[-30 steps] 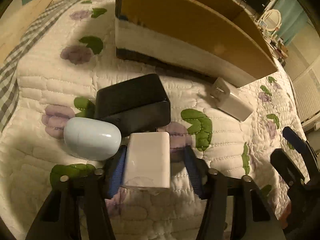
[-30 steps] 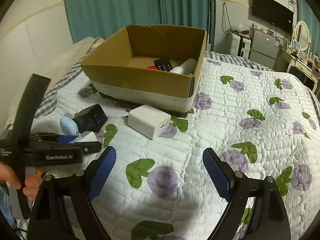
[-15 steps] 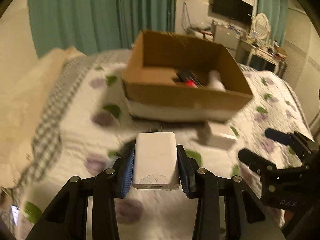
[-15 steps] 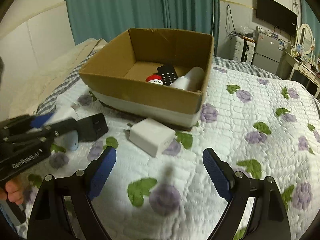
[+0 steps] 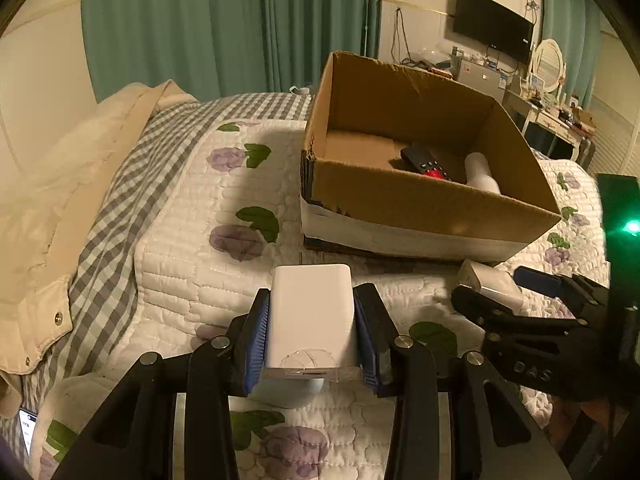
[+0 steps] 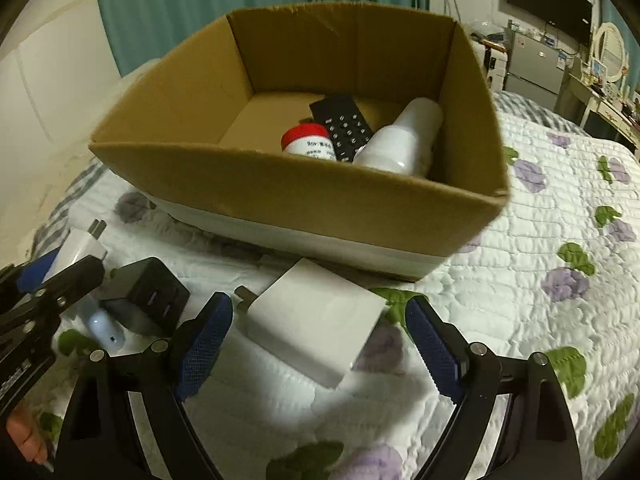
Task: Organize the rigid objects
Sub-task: 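Grasp the white charger with the left tool while the right tool grasps the white tube, then place the white charger and white tube into the box and release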
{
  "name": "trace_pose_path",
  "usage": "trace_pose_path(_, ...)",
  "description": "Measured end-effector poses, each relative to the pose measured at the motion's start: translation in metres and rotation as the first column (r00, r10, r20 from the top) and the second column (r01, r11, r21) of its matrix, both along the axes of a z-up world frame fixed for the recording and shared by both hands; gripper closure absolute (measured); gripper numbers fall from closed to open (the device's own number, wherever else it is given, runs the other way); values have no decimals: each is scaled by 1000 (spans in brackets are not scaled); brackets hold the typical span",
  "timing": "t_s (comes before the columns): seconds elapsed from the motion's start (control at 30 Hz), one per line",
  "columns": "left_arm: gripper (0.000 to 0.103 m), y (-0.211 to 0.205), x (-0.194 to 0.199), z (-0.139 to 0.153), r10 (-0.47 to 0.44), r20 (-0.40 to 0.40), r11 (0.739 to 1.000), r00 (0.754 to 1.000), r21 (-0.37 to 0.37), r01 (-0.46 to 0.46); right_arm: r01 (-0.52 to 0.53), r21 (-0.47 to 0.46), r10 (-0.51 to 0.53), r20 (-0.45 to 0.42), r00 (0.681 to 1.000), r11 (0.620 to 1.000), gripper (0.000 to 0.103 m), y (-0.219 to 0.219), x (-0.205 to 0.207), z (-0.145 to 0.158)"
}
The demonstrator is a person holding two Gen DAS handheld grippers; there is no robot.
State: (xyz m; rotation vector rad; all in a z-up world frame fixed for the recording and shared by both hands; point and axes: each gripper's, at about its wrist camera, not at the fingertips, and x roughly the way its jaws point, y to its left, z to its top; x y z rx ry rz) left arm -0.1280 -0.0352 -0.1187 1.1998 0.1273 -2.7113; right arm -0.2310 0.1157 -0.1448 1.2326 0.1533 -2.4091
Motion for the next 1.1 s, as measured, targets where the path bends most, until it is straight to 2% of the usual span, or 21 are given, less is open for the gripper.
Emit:
trace_pose_path(0.17, 63, 1, 1, -3, 0, 7, 1000, 1000, -1, 0, -20, 17, 19, 17, 1000, 1000, 15, -7, -9, -11)
trace_pose_path(0.27, 63, 3, 3, -3, -7, 8, 1000, 1000, -8, 8, -31, 4, 31, 14, 999, 1000, 25, -6, -8, -10)
trace_pose_path(0.63, 63, 5, 6, -3, -17, 0, 1000, 1000, -10, 17, -36, -7, 36, -47, 998, 999, 25, 13, 29, 7)
trace_pose_path(0.93, 63, 14, 22, 15, -46, -35, 999, 998, 8, 46, -49, -20, 46, -112, 993, 999, 25, 19, 61, 56)
trace_pose_path(1.1, 63, 21, 25, 41, -99, -67, 994, 993, 41, 102, -56, -30, 51, -168, 985, 998, 25, 27, 64, 92)
